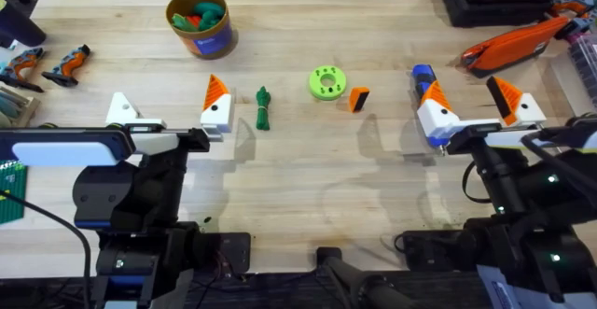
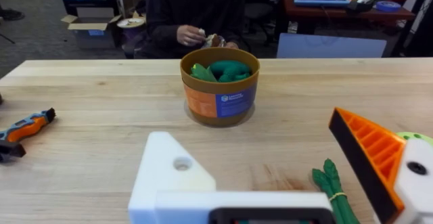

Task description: Pick up the gripper from the table and insert it into the empty holder that is missing its gripper. Then pick up a screw, insert it into the mounting hole, and use the screwdriver to tighten it. Finally, clean up the table by picking up the vegetable and placing it into the bucket.

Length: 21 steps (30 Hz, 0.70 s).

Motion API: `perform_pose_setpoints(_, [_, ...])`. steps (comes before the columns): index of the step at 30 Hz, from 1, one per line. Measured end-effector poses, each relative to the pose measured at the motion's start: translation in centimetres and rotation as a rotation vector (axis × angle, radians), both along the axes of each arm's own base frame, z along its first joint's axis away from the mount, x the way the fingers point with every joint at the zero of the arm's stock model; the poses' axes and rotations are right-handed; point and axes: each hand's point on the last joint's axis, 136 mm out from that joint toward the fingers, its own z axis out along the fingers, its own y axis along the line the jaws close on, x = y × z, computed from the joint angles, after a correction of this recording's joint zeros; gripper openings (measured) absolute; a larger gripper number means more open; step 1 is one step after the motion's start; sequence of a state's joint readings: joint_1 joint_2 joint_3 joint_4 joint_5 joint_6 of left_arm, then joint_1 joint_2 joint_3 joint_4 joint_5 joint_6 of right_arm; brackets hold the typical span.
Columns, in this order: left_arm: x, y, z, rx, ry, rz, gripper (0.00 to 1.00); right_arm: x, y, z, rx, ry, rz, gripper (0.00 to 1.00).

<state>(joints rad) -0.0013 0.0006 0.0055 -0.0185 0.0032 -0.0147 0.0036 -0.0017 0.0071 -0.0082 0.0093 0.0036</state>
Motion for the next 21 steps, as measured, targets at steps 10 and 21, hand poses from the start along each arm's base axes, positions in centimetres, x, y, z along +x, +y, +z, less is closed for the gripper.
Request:
perform_pose_setpoints(10, [0.0,0.0,0.0,0.0,0.0,-0.001,0.985,0.0,0.0,0.1,0.0,-0.005,0.0,0.991])
perform_pose_setpoints(21, [-0.5,0.0,5.3,0.0,-0.194,-0.002,0.985,-0.7,0.1,8.2,0.024,-0.292,0.006,0.992])
